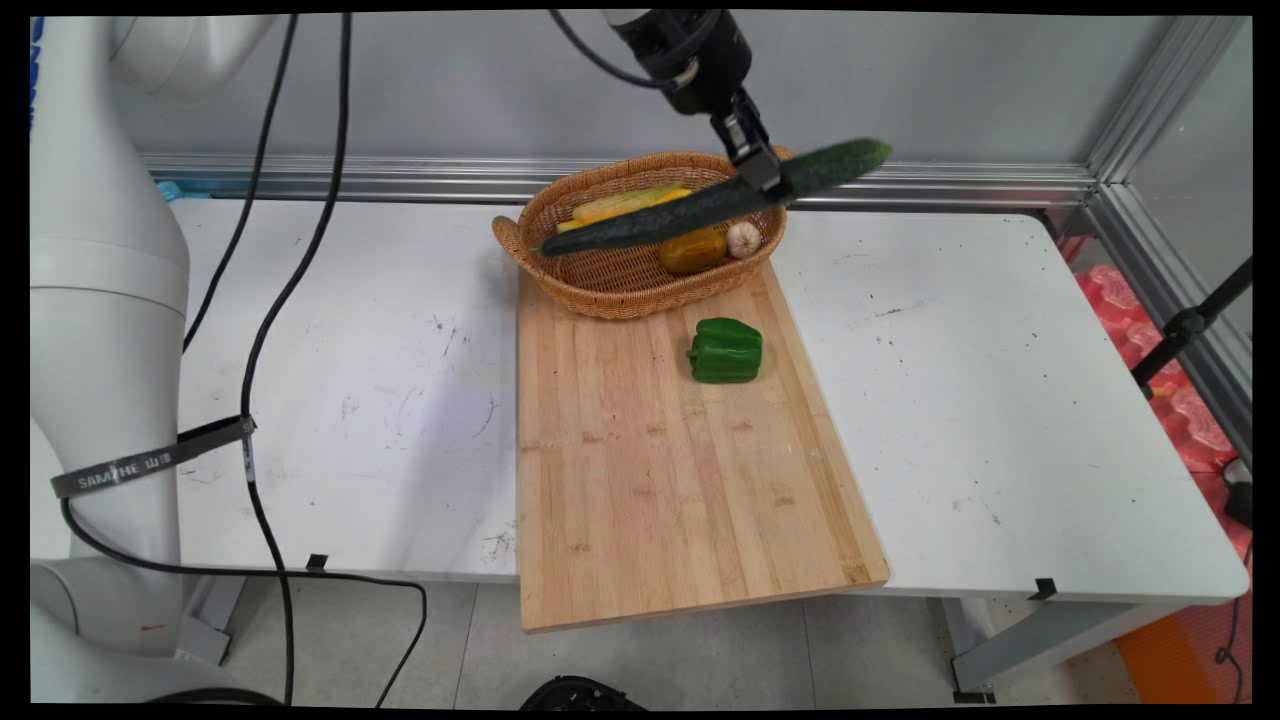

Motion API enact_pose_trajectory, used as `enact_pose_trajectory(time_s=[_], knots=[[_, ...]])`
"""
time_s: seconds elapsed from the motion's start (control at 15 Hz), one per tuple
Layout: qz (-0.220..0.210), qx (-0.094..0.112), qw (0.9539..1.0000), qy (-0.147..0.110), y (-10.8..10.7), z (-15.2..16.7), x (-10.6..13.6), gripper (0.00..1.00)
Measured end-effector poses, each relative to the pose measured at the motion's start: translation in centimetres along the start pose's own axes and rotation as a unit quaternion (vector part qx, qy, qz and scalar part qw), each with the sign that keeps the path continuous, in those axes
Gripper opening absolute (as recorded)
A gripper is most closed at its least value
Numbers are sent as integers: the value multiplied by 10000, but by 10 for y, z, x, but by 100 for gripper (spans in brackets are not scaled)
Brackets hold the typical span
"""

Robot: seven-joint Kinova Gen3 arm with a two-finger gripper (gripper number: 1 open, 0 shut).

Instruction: Place the picked object on the cutting board

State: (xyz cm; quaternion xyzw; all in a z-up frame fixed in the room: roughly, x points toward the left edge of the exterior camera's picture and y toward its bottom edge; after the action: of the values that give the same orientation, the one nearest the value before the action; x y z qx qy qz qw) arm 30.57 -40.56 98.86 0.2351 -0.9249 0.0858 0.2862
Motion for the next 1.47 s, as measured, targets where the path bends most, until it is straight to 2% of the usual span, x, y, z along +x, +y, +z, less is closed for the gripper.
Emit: enact_pose_trajectory(time_s=[0.27, 0.47, 0.73, 1.0, 1.47], knots=[[351, -363, 9983, -279, 36, -5, -13, 0], [559, -544, 9957, -504, 57, -1, -28, 0], [810, -684, 9916, -744, 76, 18, -47, 0], [1122, -762, 9859, -976, 85, 52, -67, 0], [1650, -861, 9741, -1286, 84, 108, -101, 0]])
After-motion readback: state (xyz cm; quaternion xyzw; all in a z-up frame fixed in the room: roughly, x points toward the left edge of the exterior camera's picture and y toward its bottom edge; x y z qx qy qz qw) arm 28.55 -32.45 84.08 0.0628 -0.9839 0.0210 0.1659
